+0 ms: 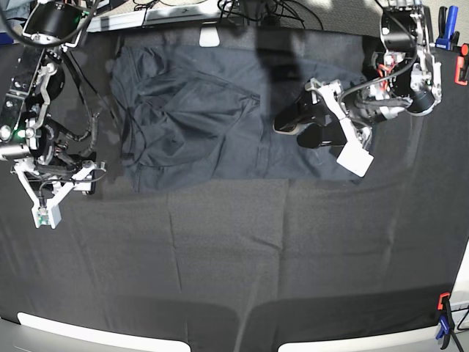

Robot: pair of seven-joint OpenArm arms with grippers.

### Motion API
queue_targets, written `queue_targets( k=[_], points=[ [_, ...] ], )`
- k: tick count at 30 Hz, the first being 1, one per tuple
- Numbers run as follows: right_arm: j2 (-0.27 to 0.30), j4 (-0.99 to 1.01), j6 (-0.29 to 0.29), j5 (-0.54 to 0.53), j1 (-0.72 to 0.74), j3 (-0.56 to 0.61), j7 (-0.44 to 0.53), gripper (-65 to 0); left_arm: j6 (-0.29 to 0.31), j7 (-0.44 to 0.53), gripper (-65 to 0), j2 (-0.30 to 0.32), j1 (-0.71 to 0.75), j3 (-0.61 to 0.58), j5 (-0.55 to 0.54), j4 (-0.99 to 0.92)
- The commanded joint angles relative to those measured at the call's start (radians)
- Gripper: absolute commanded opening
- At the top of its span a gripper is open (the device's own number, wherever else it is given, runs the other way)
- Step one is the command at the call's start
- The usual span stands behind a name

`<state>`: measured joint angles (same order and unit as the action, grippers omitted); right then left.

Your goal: Layout the t-shirt on the table in an organized manner, then fold the t-shirt properly

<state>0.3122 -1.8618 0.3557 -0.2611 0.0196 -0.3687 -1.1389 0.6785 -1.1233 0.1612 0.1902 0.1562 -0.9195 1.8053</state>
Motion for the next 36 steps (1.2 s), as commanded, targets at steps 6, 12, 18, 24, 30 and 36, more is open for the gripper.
queue_targets(
  k=[6, 12, 18, 24, 30, 36],
  points=[
    [-0.016, -0.019, 0.003, -0.001, 0.016, -0.004, 0.019, -27.9, 0.006, 0.022, -26.5, 0.003, -0.010, 0.000, -0.023, 0.016],
    [-0.021, 0.018, 0.003, -0.003, 0.016, -0.004, 0.108, -27.9, 0.006, 0.025, -26.5, 0.003, -0.010, 0.000, -0.023, 0.016],
    [-0.021, 0.225, 0.007, -0.013, 0.016, -0.004, 0.213, -27.9, 0.006, 0.026, -26.5, 0.003, -0.010, 0.000, -0.023, 0.016],
    [-0.021, 0.381, 0.169, -0.185, 0.016, -0.004, 0.204, -27.9, 0.006, 0.050, -26.5, 0.003, -0.010, 0.000, 0.040, 0.016],
    [-0.022, 0.398, 0.225, -0.314, 0.010, -0.004, 0.160, -27.9, 0.005, 0.063, -26.5, 0.003, -0.008, 0.000, 0.108, 0.016],
    [-0.054, 0.398, 0.291, -0.427, 0.010, -0.004, 0.101, -27.9, 0.005, 0.062, -26.5, 0.003, -0.008, 0.000, 0.107, 0.016]
  ],
)
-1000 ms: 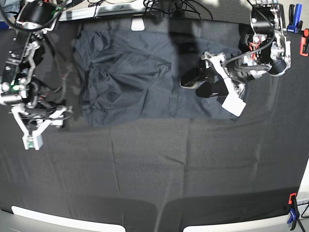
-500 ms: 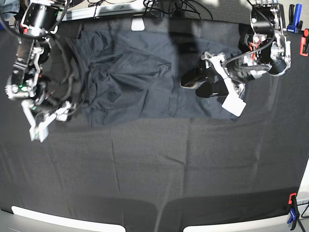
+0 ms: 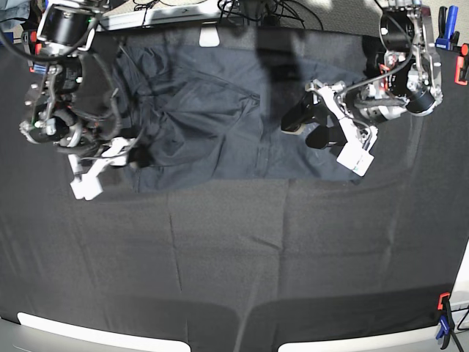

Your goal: Layout the t-shirt on the table in an organized manner, then fold the t-shirt properly

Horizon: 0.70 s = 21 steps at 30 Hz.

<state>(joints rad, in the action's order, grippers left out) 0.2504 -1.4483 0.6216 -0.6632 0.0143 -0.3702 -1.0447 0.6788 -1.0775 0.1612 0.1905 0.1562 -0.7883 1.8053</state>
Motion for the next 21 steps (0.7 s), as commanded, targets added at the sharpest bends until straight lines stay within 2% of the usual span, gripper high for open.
queue_targets(
  k=[1, 6, 10, 16, 21],
  points=[
    [-0.006, -0.015, 0.034, -0.025, 0.016, -0.003, 0.003, -27.9, 0.003, 0.016, -26.5, 0.003, -0.008, 0.000, -0.024, 0.016],
    [-0.084, -0.015, 0.039, -0.021, 0.016, -0.003, -0.005, -28.0, 0.002, 0.016, -26.5, 0.003, -0.008, 0.000, -0.024, 0.016],
    [-0.109, -0.016, 0.056, -0.020, 0.016, -0.003, -0.012, -28.0, 0.002, 0.005, -26.5, 0.003, -0.008, 0.000, -0.024, 0.016],
    [-0.068, -0.034, 0.056, 0.070, 0.021, -0.003, -0.039, -28.0, 0.002, -0.006, -26.5, 0.003, -0.008, 0.000, -0.024, 0.016],
    [-0.013, -0.110, 0.055, 0.081, 0.021, -0.046, -0.037, -28.0, 0.002, -0.006, -26.5, 0.003, -0.008, 0.000, -0.024, 0.016]
  ],
)
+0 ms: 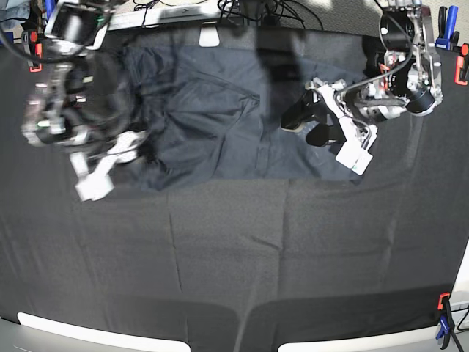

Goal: Layout the t-shirt on the table in an organized manner, then fold the t-shirt properly
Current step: 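Grasp the shirt's other end with the right gripper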

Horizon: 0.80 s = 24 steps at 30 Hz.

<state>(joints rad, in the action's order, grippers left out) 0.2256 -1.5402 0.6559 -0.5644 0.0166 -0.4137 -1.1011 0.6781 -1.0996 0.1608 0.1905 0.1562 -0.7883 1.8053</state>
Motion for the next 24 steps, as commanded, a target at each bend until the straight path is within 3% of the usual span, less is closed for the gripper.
queue_targets(
  k=[1, 5, 8, 21, 24],
  points=[
    [0.018, -0.031, 0.021, -0.018, 0.019, -0.022, 0.023, -28.0, 0.003, 0.016, -26.5, 0.004, -0.008, 0.000, -0.024, 0.016],
    [0.020, -0.039, 0.021, 0.050, 0.019, -0.115, 0.105, -28.0, 0.003, 0.016, -26.5, 0.003, -0.008, 0.000, -0.024, 0.016],
    [0.016, -0.037, 0.021, 0.103, 0.018, -0.156, 0.109, -28.0, 0.003, 0.016, -26.5, 0.004, -0.008, 0.000, -0.024, 0.016],
    [-0.017, 0.102, 0.021, 0.117, 0.013, -0.161, 0.145, -28.0, 0.003, 0.016, -26.5, 0.004, -0.008, 0.000, -0.024, 0.016],
    [-0.018, 0.105, 0.021, 0.116, 0.013, -0.159, 0.115, -28.0, 0.003, 0.016, -26.5, 0.004, -0.008, 0.000, -0.024, 0.016]
  ],
)
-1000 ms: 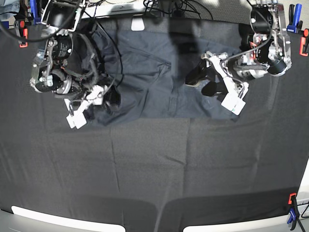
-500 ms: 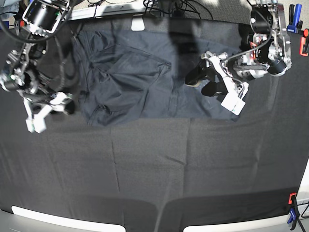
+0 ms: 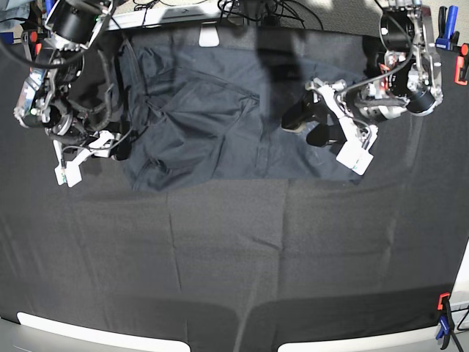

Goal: Layout the t-shirt on the table in an organized manner, then fold the t-shirt properly
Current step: 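Grasp the shirt's other end with the right gripper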

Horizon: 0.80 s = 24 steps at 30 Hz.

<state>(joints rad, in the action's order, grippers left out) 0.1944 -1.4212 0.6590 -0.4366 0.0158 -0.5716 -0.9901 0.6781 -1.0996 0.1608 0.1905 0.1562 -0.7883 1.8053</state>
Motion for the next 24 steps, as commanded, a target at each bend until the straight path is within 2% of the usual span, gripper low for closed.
queue_targets(
  k=[1, 5, 11, 17, 22, 24],
  points=[
    [0.013, -0.014, 0.018, -0.012, 0.014, 0.004, -0.012, -28.0, 0.003, 0.016, -26.5, 0.004, -0.008, 0.000, -0.024, 0.016],
    [0.013, -0.014, 0.019, -0.024, -0.004, 0.065, -0.076, -28.0, 0.003, 0.016, -26.5, 0.004, -0.008, 0.000, -0.024, 0.016],
    [0.013, -0.014, 0.019, -0.172, -0.053, 0.190, -0.069, -28.0, 0.003, 0.016, -26.5, 0.004, -0.008, 0.000, -0.024, 0.016],
    [0.013, -0.014, 0.020, -0.303, -0.047, 0.215, -0.069, -28.0, 0.003, 0.016, -26.5, 0.004, -0.008, 0.000, -0.024, 0.016],
    [0.013, -0.014, 0.023, -0.297, -0.047, 0.217, -0.072, -28.2, 0.003, 0.016, -26.5, 0.004, -0.008, 0.000, -0.024, 0.016],
    [0.013, -0.014, 0.022, -0.297, -0.047, 0.217, -0.072, -31.9, 0.003, 0.016, -26.5, 0.004, -0.008, 0.000, -0.024, 0.016]
  ],
)
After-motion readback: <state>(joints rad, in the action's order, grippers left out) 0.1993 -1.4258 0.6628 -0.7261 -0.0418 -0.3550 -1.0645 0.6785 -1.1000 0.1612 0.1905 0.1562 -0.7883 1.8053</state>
